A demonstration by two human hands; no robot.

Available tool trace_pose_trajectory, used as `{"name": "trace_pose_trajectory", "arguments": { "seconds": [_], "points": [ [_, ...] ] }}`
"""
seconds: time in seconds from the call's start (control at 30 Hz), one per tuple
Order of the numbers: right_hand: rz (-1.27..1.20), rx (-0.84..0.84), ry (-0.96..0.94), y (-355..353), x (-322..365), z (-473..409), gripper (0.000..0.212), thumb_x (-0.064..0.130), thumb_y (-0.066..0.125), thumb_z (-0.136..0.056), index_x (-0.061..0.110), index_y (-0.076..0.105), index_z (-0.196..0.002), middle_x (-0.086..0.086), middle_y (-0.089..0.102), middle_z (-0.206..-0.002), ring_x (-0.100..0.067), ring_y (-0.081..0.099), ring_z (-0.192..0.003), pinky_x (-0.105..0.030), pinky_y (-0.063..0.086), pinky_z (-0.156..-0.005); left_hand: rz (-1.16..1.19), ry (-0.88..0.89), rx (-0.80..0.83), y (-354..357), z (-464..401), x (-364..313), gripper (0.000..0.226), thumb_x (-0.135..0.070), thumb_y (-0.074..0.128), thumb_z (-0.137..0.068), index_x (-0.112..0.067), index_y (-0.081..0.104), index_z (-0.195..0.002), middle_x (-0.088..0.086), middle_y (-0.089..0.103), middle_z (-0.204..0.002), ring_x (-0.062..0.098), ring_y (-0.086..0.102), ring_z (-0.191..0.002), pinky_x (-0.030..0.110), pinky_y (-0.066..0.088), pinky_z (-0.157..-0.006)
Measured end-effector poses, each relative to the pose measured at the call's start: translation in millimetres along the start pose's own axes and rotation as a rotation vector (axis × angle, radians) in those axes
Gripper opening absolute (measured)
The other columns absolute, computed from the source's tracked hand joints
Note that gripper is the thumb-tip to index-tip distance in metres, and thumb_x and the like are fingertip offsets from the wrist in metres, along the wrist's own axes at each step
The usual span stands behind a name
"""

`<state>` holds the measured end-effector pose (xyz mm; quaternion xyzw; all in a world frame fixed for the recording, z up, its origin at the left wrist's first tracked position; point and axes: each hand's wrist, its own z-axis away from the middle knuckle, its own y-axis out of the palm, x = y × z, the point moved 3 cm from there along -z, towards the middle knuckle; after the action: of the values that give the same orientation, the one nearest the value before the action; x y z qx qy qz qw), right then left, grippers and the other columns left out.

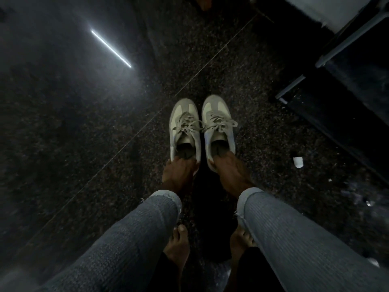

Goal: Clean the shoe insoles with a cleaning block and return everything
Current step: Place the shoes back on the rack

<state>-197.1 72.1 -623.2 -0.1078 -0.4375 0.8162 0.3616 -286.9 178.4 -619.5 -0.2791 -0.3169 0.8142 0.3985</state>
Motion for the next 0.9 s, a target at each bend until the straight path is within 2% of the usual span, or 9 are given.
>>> {"name": "trace_pose_trajectory", "arguments": {
  "seconds": [0.17,0.27,0.4,0.6,0.73,0.9],
  "points": [
    [-0.123,-0.109,0.052,-47.7,5.8,35.9,0.029,0.009,0.043,-0.098,0.010,0.056,-0.124,-0.020,0.055,-0.123,-0.036,0.054,-0.111,-0.040,0.044,-0.089,-0.015,0.079,-0.103,-47.2,28.9,-15.7,0.033,-0.030,0.043,-0.100,-0.024,0.053,-0.131,0.008,0.058,-0.128,0.030,0.052,-0.119,0.040,0.042,-0.097],
    [-0.146,-0.148,0.050,-89.1,11.6,63.6,0.029,0.008,0.044,-0.097,0.008,0.057,-0.123,-0.020,0.055,-0.122,-0.036,0.054,-0.111,-0.039,0.044,-0.089,-0.045,0.108,-0.166,-85.2,51.5,-27.8,0.031,-0.032,0.045,-0.098,-0.024,0.054,-0.127,0.008,0.060,-0.123,0.031,0.054,-0.116,0.041,0.044,-0.094],
    [-0.133,-0.241,0.047,-155.9,10.2,104.1,0.027,0.008,0.045,-0.097,0.008,0.058,-0.120,-0.019,0.058,-0.120,-0.036,0.057,-0.108,-0.039,0.046,-0.084,-0.103,0.159,-0.264,-149.2,89.6,-55.6,0.028,-0.025,0.049,-0.096,-0.020,0.056,-0.123,0.009,0.060,-0.118,0.033,0.056,-0.113,0.042,0.048,-0.089],
    [-0.093,-0.405,0.050,-250.1,0.2,162.3,0.026,0.008,0.048,-0.095,0.010,0.058,-0.119,-0.017,0.059,-0.119,-0.036,0.059,-0.106,-0.038,0.048,-0.080,-0.006,0.228,-0.428,-237.8,143.4,-94.5,0.027,-0.027,0.053,-0.095,-0.016,0.059,-0.119,0.014,0.061,-0.120,0.036,0.056,-0.113,0.046,0.047,-0.092],
    [-0.101,-0.479,0.011,-299.0,-6.5,197.4,0.032,0.017,0.039,-0.102,0.004,0.049,-0.130,-0.020,0.051,-0.131,-0.036,0.051,-0.117,-0.037,0.045,-0.092,-0.104,0.292,-0.558,-285.9,180.7,-121.5,0.021,-0.026,0.049,-0.097,-0.015,0.058,-0.112,0.013,0.062,-0.114,0.037,0.057,-0.108,0.046,0.048,-0.086],
    [-0.089,-0.552,0.069,-353.0,-12.5,245.1,0.034,0.023,0.043,-0.100,0.005,0.051,-0.128,-0.019,0.052,-0.127,-0.036,0.053,-0.114,-0.038,0.046,-0.087,-0.086,0.355,-0.629,-333.8,217.6,-145.7,0.021,-0.031,0.045,-0.098,-0.014,0.057,-0.103,0.013,0.063,-0.108,0.036,0.059,-0.103,0.047,0.050,-0.083]
  ]
}}
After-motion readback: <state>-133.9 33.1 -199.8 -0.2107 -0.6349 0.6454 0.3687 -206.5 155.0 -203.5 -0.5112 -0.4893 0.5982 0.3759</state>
